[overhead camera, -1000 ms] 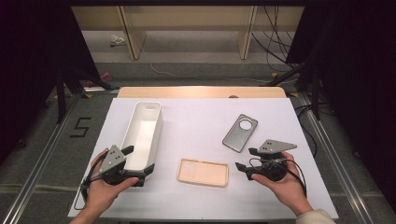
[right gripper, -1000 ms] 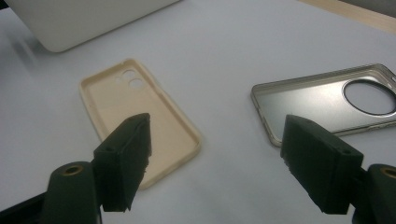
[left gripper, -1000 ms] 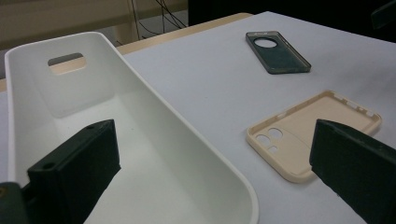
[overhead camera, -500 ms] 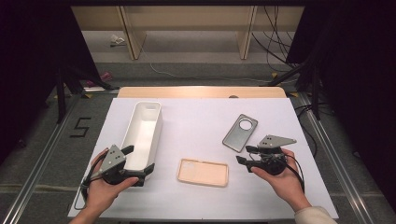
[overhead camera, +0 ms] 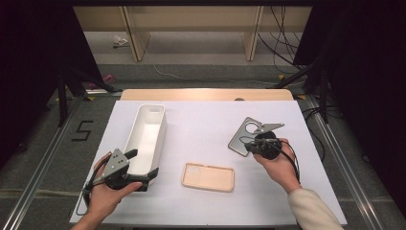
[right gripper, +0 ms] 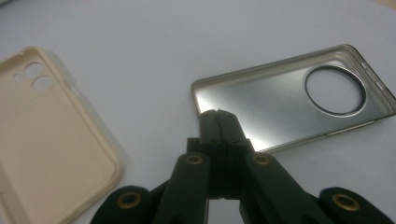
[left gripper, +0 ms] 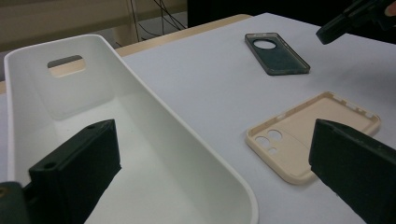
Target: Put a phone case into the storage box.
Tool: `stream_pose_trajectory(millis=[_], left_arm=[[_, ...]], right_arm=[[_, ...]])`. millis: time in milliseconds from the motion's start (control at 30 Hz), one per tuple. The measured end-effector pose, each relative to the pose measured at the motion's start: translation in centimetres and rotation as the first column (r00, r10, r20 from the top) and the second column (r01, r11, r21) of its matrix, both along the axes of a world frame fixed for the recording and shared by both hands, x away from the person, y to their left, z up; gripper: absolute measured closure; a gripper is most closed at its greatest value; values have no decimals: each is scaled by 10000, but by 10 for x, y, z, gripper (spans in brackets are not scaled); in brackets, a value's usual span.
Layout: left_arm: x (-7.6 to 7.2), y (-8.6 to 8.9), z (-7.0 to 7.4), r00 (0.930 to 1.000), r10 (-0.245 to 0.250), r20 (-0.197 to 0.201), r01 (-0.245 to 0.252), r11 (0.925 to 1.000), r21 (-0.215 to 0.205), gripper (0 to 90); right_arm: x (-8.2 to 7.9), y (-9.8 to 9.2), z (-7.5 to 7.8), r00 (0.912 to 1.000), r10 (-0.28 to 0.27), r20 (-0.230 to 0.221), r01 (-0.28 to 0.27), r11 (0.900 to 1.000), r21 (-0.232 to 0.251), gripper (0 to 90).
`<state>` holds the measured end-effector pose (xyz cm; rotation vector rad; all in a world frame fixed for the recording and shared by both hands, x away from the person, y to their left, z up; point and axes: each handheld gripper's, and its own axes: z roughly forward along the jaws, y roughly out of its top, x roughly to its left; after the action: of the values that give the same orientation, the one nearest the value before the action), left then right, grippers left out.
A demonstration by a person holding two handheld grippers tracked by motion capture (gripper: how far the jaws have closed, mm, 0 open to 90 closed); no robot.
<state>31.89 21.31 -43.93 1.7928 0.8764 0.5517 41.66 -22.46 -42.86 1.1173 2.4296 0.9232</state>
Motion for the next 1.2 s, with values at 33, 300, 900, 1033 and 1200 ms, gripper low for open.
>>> stream_pose_trajectory(millis=[33,300,900,1033,1200], left_arm=[[0,0,0,10000,-13,10,13,10000,11,16],[0,0,0,10000,9,-2,-9,10000,8,16],[-1,0,0,10000,-41,4,41,10000,18,16],[-1,0,0,10000,-40,-3,40,10000,18,16],[-1,0,0,10000,-54,3,54,10000,30,16]], right_arm=[[4,-1,-1,9999,-103,-98,101,9999,-118,900],[25,0,-18,9957,-424,-821,371,9972,-651,900],[38,3,-34,9877,-434,-1505,229,9905,-1352,900],[37,0,-34,9865,-511,-1553,278,9885,-1485,900],[37,-4,-34,9859,-575,-1572,296,9843,-1742,900]])
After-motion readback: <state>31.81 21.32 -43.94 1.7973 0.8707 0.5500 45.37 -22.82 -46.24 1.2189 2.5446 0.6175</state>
